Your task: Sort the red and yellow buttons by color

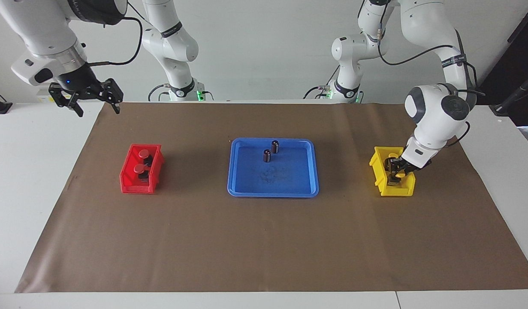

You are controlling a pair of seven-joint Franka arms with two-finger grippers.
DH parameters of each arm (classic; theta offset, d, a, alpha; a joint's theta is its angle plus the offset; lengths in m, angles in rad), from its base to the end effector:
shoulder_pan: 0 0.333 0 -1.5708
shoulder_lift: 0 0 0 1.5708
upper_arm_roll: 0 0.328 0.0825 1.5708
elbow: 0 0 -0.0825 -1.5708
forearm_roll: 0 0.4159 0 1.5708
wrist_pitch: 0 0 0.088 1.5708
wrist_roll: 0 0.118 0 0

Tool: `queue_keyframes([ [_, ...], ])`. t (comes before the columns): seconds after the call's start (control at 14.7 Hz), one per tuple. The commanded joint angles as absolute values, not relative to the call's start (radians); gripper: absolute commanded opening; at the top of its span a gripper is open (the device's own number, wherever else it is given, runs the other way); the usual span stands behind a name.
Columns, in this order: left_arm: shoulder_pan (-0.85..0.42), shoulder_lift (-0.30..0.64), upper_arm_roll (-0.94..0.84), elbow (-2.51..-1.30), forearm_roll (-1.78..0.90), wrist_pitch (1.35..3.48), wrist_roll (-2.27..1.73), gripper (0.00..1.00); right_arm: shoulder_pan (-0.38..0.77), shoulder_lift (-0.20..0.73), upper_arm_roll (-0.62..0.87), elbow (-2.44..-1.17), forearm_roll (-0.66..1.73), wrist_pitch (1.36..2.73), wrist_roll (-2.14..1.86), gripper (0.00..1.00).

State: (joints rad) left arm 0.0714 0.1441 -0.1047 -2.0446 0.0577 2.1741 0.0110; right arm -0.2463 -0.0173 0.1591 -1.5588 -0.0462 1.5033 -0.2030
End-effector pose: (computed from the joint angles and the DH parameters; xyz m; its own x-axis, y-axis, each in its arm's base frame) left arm 0.6016 -0.0164 0.3533 0.9970 -0.0761 -0.0145 -0.0765 -0.9966 -0.0319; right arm 0.5710 -0.0548 0.6358 0.9926 0.1122 -0.0474 0.1141 -0.9927 0.0402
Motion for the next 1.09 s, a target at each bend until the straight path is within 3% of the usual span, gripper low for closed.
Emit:
queue_keyframes([
  [0.0, 0.075, 0.124, -0.112, -1.985, 0.078, 2.095, 0.014, 0.88, -0.101, -0.006, 0.005, -1.517, -0.031, 1.473, -0.169, 1.00],
  [0.07, 0.074, 0.127, -0.113, -1.917, 0.078, 2.015, 0.015, 0.97, -0.071, -0.018, -0.009, -1.528, -0.040, 1.473, -0.164, 1.00],
  [0.14, 0.069, 0.135, -0.114, -1.846, 0.078, 1.931, 0.015, 1.00, -0.046, -0.032, -0.040, -1.543, -0.040, 1.471, -0.163, 1.00],
  [0.34, 0.060, 0.121, -0.118, -1.720, 0.072, 1.777, 0.079, 1.00, -0.008, -0.040, -0.063, -1.554, -0.041, 1.456, -0.109, 1.00],
  [1.02, 0.057, -0.028, -0.152, -1.602, 0.031, 1.548, 0.107, 1.00, -0.026, -0.031, -0.052, -1.555, -0.043, 1.453, -0.109, 1.00],
])
